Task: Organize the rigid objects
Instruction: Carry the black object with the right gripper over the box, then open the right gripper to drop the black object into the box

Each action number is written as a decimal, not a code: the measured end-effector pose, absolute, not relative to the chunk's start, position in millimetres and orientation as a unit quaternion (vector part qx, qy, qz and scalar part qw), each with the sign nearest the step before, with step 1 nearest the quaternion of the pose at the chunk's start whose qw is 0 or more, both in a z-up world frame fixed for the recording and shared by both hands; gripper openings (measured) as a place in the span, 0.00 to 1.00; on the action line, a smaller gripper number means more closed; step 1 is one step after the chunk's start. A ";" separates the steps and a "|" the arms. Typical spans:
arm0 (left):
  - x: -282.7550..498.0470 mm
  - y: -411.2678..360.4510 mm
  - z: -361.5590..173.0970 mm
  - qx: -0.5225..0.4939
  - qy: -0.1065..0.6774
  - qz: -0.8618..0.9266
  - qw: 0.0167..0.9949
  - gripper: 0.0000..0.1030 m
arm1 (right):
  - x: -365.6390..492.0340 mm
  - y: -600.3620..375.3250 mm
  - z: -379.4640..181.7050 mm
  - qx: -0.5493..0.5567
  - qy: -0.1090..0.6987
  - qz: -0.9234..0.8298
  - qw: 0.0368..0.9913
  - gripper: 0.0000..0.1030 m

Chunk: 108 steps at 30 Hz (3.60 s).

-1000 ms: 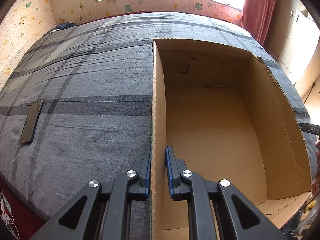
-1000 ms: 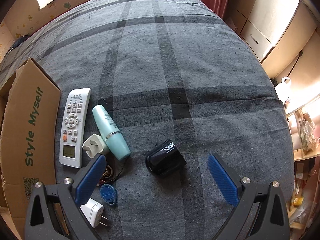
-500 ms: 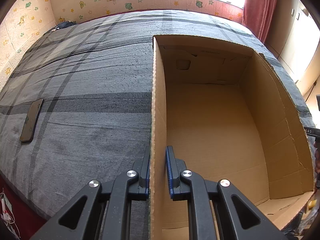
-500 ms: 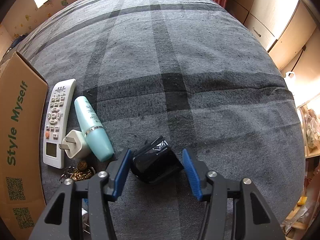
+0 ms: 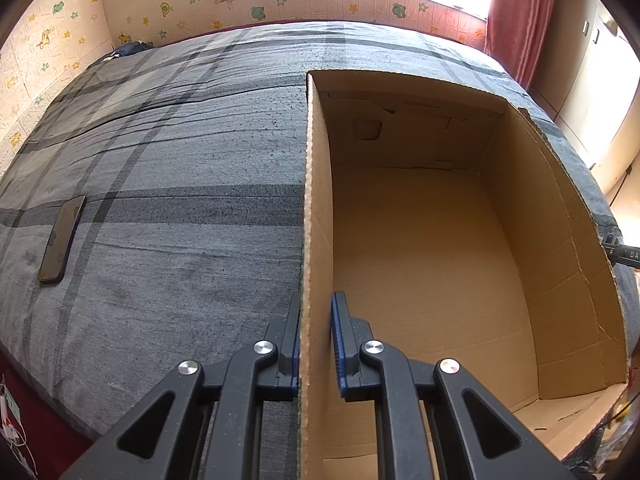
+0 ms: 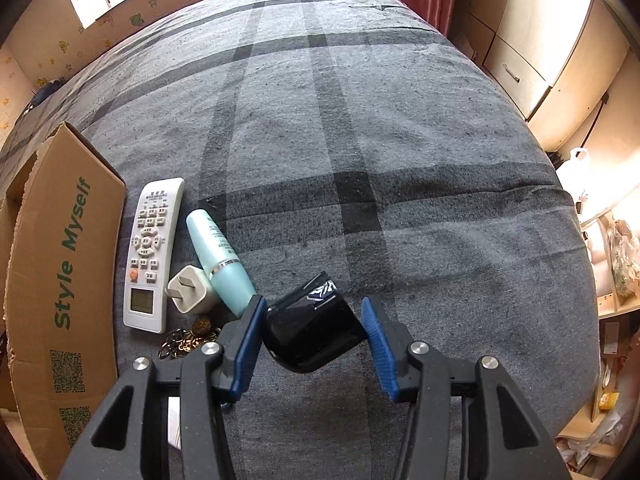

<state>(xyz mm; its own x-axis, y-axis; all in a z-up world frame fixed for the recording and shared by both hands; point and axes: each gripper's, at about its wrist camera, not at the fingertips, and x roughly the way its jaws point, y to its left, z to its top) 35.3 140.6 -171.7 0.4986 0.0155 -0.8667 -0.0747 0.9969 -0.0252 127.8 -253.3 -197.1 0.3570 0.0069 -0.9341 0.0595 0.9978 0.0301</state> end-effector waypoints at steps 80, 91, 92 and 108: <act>34.5 140.0 -171.4 -0.024 0.500 0.027 0.865 0.13 | 150.9 44.1 -217.0 -0.132 0.632 0.209 0.735 0.52; 35.1 139.0 -172.0 -0.023 0.500 0.030 0.865 0.13 | 159.6 35.4 -207.7 -0.097 0.628 0.205 0.744 0.98; 35.0 139.1 -172.1 -0.022 0.500 0.030 0.865 0.13 | 159.1 34.8 -206.7 -0.097 0.628 0.206 0.744 0.99; 35.4 137.7 -171.6 -0.024 0.501 0.032 0.864 0.13 | 143.7 32.3 -158.8 -0.109 0.581 0.204 0.781 0.99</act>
<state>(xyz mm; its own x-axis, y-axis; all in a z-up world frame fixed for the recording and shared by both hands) 35.4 137.7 -171.6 0.4957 0.0308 -0.8679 -0.0788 0.9968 -0.0097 143.7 32.3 -158.8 0.2427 0.1916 -0.9510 -0.4448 0.8932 0.0665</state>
